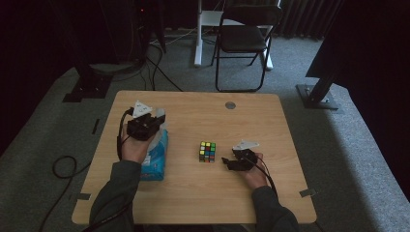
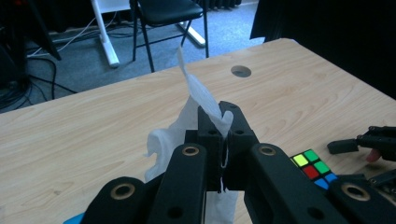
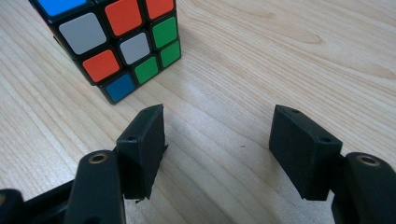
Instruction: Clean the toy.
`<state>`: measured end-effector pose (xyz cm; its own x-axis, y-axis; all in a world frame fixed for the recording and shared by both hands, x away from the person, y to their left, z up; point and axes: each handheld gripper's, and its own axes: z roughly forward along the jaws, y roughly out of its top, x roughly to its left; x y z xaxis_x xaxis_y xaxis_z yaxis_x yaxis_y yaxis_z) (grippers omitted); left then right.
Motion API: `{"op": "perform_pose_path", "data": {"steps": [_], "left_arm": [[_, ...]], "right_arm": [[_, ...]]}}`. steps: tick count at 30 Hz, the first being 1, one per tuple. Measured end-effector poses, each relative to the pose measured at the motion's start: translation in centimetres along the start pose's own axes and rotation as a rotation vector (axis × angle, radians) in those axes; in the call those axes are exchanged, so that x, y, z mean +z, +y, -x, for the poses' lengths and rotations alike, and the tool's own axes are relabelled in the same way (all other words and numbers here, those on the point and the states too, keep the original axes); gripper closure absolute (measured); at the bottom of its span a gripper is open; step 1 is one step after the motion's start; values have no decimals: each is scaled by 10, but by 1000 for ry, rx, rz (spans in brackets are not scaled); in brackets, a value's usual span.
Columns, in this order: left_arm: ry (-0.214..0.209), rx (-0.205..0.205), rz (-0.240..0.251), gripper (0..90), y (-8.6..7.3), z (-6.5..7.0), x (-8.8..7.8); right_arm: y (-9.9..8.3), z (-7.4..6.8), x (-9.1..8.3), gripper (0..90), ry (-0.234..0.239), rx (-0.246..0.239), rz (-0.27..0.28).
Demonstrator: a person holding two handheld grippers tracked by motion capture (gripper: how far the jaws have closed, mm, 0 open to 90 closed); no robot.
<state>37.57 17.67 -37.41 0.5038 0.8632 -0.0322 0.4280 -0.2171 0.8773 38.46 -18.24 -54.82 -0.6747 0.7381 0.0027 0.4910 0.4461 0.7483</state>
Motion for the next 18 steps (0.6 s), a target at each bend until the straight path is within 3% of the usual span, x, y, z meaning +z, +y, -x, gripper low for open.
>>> {"op": "perform_pose_path", "data": {"steps": [18], "left_arm": [[-37, 10, 16, 883, 13, 11, 8]], "right_arm": [[0, 0, 0, 353, 1, 1, -1]]}}
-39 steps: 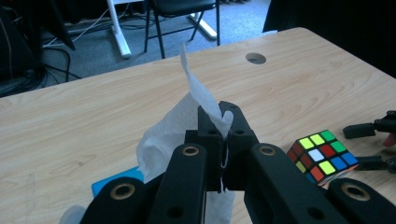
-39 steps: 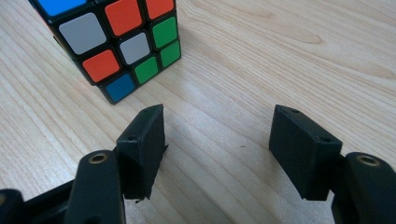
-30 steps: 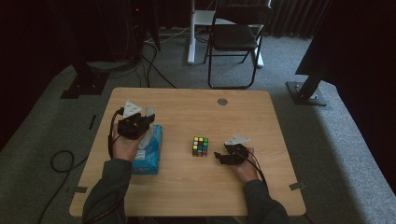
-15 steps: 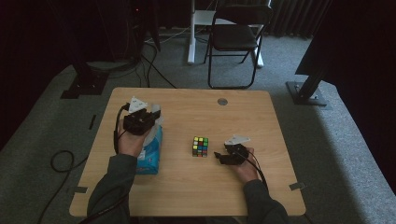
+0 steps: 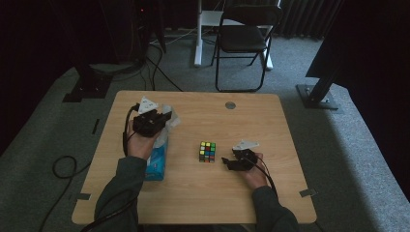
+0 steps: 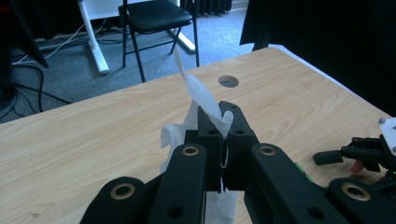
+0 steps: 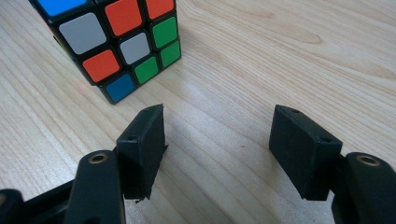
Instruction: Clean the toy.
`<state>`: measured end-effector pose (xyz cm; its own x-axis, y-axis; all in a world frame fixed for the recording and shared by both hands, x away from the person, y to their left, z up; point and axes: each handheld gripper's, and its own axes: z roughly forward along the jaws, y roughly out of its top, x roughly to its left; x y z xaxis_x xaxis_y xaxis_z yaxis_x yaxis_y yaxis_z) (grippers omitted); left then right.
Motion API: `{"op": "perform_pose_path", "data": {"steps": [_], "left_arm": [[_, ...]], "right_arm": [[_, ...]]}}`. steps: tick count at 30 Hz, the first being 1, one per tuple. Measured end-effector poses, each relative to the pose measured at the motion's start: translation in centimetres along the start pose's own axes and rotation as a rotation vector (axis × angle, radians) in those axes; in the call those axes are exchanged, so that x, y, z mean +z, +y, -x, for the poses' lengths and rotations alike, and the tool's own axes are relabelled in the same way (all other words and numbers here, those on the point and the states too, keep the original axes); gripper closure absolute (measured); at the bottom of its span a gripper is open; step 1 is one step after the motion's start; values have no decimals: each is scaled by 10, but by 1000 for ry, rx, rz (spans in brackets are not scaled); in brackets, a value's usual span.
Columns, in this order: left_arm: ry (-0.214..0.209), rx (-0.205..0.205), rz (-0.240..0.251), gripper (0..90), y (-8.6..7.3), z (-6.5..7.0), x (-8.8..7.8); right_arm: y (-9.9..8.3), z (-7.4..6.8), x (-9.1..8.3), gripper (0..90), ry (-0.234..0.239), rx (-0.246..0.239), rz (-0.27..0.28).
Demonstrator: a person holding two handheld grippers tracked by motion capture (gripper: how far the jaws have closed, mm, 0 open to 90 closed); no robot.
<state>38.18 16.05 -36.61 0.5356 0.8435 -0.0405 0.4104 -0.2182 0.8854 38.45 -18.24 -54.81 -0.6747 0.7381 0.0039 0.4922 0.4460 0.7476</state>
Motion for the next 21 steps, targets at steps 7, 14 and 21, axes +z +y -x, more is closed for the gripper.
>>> {"op": "perform_pose_path", "data": {"steps": [7, 14, 21], "left_arm": [[-13, -4, -4, 883, -1, 2, 4], [-29, -7, -10, 883, -3, 4, 10], [-45, -10, -11, 883, -3, 8, 17]], "right_arm": [[0, 0, 0, 351, 0, -1, 0], [0, -1, 0, 348, -2, 1, -1], [0, -2, 0, 348, -1, -1, 1]]}}
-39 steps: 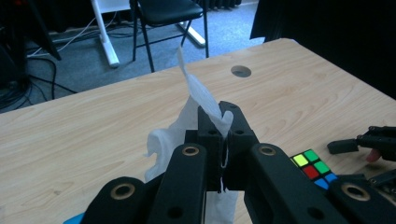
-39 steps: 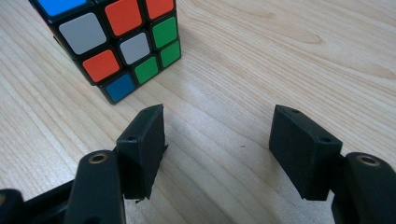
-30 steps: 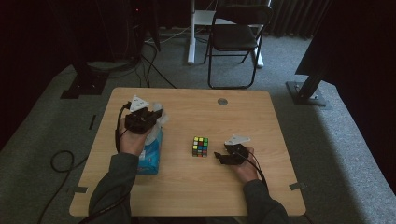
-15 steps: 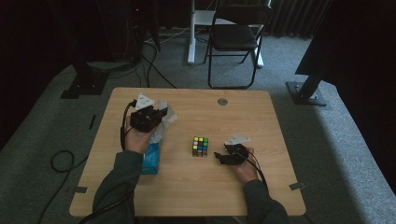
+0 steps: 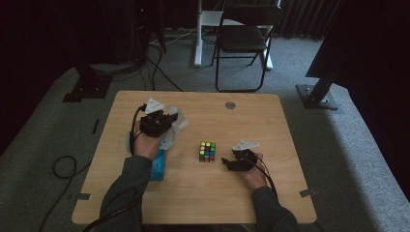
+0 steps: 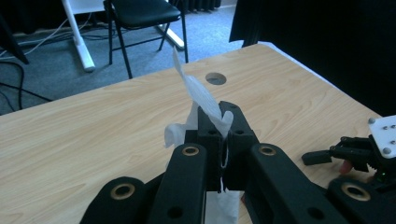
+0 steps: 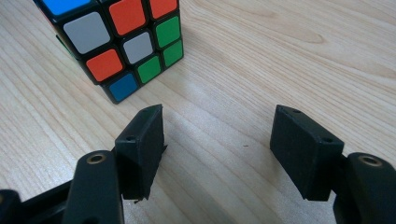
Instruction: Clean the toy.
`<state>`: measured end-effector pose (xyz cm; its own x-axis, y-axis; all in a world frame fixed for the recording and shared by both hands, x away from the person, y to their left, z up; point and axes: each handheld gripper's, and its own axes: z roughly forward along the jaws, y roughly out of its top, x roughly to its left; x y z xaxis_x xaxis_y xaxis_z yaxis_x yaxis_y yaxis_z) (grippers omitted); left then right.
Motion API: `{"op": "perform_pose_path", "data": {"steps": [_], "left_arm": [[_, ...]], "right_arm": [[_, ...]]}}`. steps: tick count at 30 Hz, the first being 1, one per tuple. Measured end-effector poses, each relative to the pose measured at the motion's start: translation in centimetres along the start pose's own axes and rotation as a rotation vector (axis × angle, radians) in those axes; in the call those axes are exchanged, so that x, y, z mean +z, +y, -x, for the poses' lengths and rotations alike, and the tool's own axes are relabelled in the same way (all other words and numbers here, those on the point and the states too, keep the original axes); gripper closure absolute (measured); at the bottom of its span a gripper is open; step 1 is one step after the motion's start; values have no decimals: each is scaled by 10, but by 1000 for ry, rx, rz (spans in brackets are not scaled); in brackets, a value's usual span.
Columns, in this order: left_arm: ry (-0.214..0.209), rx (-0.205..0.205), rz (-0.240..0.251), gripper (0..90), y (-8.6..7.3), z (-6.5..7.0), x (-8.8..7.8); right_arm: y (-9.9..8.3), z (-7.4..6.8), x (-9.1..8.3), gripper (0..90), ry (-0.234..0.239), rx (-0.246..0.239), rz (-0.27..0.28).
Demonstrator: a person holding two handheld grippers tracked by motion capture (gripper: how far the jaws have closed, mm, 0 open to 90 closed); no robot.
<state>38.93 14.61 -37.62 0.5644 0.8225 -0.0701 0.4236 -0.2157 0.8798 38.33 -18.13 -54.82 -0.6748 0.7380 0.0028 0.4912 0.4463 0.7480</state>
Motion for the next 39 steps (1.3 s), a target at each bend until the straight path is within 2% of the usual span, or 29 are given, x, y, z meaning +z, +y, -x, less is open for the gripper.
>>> {"op": "perform_pose_path", "data": {"steps": [22, 39], "left_arm": [[-50, 54, -19, 882, 4, 27, 18], [-88, 73, -30, 882, 1, 45, 27]], "right_arm": [[1, 0, 1, 342, 5, -3, -2], [1, 0, 1, 342, 6, -4, -2]]}}
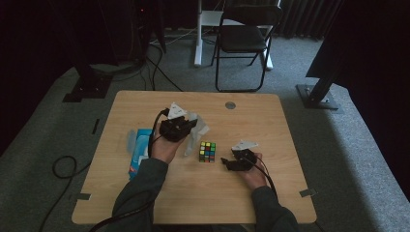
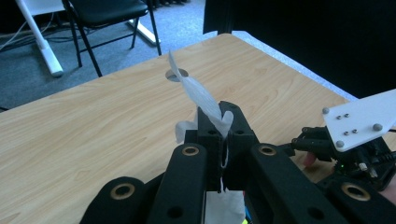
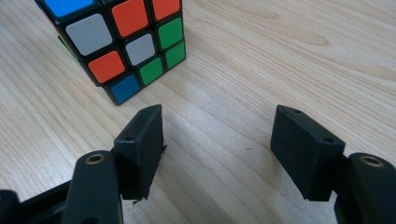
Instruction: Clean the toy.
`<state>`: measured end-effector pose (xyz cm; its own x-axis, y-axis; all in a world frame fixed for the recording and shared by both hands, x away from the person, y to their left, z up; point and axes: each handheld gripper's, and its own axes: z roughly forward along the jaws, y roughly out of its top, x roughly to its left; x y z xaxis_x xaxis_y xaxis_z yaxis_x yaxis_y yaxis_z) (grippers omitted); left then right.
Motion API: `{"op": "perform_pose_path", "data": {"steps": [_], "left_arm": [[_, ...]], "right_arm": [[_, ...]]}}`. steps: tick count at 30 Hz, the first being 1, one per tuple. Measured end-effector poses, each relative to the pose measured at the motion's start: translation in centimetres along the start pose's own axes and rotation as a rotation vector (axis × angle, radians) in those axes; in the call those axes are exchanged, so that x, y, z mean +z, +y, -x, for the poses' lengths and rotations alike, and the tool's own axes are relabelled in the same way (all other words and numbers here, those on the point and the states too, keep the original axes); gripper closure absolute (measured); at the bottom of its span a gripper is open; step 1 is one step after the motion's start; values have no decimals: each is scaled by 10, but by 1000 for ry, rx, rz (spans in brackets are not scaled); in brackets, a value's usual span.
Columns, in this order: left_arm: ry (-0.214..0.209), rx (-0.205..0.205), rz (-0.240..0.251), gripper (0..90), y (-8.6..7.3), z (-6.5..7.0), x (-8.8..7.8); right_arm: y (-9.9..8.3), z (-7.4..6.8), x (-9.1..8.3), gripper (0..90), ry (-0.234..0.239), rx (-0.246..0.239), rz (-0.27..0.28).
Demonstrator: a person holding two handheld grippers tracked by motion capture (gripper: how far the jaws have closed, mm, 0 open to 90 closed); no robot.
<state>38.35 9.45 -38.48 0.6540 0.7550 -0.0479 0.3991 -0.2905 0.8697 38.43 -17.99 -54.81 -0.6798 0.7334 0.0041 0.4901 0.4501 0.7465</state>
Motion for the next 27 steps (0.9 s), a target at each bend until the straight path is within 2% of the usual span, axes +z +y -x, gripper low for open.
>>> {"op": "perform_pose_path", "data": {"steps": [20, 27], "left_arm": [[-62, 45, 28, 882, 14, 26, 6], [-52, 58, 48, 883, 18, 31, 7]], "right_arm": [[0, 0, 0, 342, 0, -3, -1], [0, 0, 0, 342, 0, -2, -1]]}}
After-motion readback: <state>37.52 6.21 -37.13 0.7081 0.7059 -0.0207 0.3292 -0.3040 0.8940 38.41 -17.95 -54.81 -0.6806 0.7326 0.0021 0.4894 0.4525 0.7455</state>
